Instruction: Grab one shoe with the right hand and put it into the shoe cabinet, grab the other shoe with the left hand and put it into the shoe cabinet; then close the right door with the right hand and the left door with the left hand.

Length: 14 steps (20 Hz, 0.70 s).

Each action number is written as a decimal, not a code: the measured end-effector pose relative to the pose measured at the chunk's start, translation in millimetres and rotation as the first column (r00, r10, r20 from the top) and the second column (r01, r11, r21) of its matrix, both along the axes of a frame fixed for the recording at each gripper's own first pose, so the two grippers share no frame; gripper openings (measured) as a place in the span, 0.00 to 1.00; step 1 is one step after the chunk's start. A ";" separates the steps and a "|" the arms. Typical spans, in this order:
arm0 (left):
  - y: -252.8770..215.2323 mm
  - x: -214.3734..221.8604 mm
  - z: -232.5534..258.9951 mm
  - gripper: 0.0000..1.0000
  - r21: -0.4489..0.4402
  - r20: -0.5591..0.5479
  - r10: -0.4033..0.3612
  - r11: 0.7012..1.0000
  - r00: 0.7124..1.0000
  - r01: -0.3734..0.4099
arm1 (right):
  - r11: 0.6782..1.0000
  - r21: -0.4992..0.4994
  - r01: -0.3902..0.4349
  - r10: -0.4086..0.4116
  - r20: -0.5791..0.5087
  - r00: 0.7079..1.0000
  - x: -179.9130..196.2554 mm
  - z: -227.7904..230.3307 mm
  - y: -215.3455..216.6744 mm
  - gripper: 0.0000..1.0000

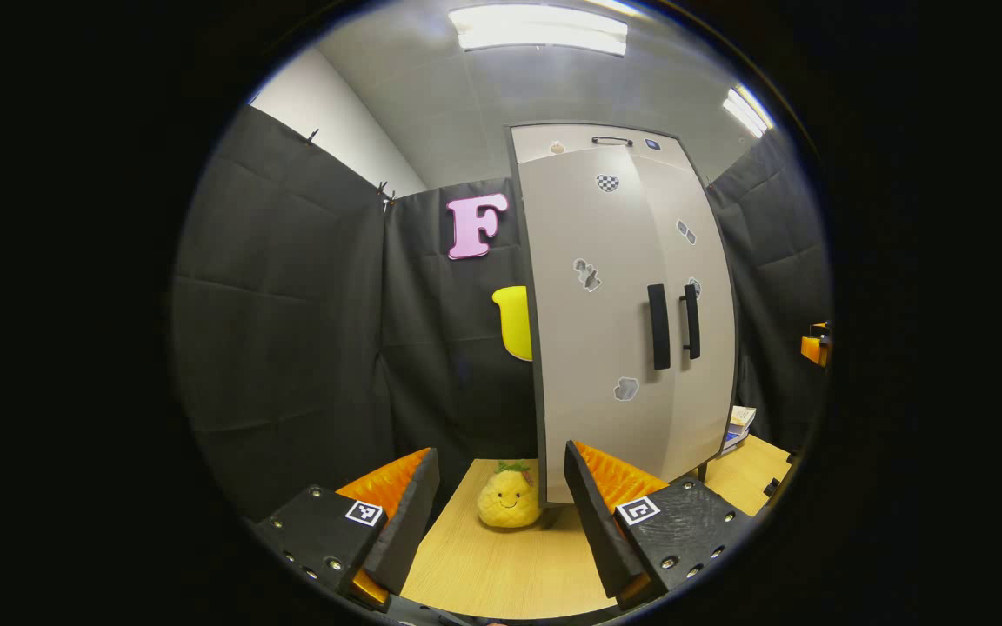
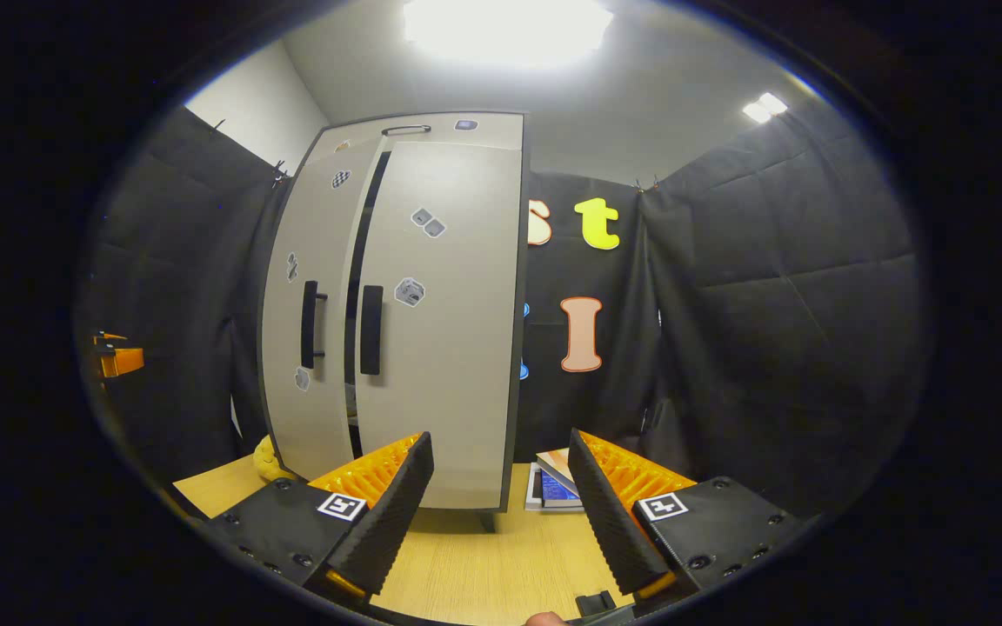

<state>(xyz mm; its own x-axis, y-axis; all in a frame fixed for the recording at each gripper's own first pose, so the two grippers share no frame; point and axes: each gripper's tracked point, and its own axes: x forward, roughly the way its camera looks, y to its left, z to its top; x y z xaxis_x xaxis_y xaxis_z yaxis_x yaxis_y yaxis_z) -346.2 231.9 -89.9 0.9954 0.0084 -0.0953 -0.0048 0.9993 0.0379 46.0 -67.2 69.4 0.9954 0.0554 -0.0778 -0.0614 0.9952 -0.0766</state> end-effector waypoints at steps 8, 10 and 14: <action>17.9 -14.7 -0.2 0.78 0.006 -0.002 0.029 1.000 1.000 -0.029 | 1.000 -0.005 0.008 -0.008 0.035 0.999 -9.9 12.2 -8.7 0.98; 20.8 -16.1 1.2 0.78 0.013 0.000 0.033 0.999 0.999 -0.033 | 1.000 -0.012 0.013 -0.012 0.038 0.999 -11.5 13.1 -10.1 0.98; 23.3 -18.3 1.9 0.78 0.017 0.002 0.033 0.999 0.999 -0.033 | 1.000 -0.008 0.011 -0.011 0.035 0.999 -13.1 13.9 -11.7 0.98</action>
<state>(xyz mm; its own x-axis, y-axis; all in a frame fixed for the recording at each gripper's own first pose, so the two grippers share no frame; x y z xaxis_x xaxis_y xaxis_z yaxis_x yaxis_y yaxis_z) -364.5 255.2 -87.9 0.9947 0.0433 -0.0931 -0.0383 0.9977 0.0553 33.0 -78.9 83.4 0.9981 0.0439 -0.0429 -0.0475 0.9951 -0.0866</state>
